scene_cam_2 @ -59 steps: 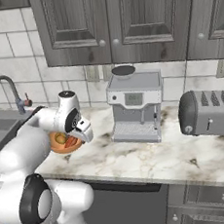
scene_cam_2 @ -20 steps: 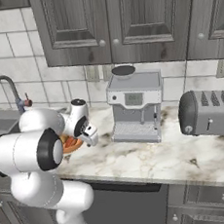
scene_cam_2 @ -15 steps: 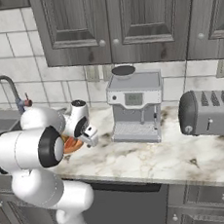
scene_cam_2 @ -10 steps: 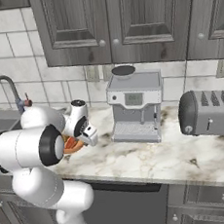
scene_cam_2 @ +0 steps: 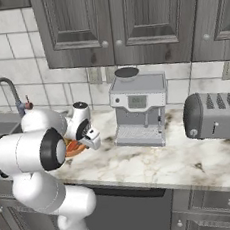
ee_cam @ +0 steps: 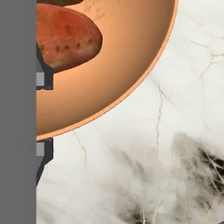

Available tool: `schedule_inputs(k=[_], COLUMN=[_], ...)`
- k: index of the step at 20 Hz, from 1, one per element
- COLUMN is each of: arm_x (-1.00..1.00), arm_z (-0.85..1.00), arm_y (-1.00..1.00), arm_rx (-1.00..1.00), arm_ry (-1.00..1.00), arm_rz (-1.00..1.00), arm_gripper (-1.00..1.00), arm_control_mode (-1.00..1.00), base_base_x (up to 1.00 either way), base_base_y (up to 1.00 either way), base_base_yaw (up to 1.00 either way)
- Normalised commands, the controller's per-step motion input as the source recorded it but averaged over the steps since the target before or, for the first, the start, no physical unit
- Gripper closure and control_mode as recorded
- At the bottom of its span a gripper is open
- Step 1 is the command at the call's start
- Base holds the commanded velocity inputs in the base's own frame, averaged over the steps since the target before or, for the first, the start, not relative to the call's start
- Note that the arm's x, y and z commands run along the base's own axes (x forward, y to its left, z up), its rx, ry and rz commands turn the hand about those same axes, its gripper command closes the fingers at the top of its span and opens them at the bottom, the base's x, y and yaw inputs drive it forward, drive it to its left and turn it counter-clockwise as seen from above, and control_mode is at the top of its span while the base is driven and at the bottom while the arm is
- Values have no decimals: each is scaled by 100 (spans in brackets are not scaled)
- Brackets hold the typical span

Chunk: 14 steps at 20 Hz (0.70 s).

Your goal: Dump the sweet potato and potato from the bowl so the bowl can be washed. Place the bowl in the sink after clearing the leftovers.

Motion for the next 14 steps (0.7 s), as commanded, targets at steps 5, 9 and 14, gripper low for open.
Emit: schedule_inputs(k=[5, 9, 14], arm_x=[-27, -43, -36], arm_z=[13, 28, 38], arm_y=[4, 17, 33], arm_rx=[-1, -3, -2], arm_ry=[-23, -36, -36], arm_rz=[0, 0, 0], arm_gripper=[100, 100, 100], arm_control_mode=[-100, -100, -100], base_base_x=[0, 0, 0], base_base_y=[0, 0, 0], base_base_yaw=[0, 0, 0])
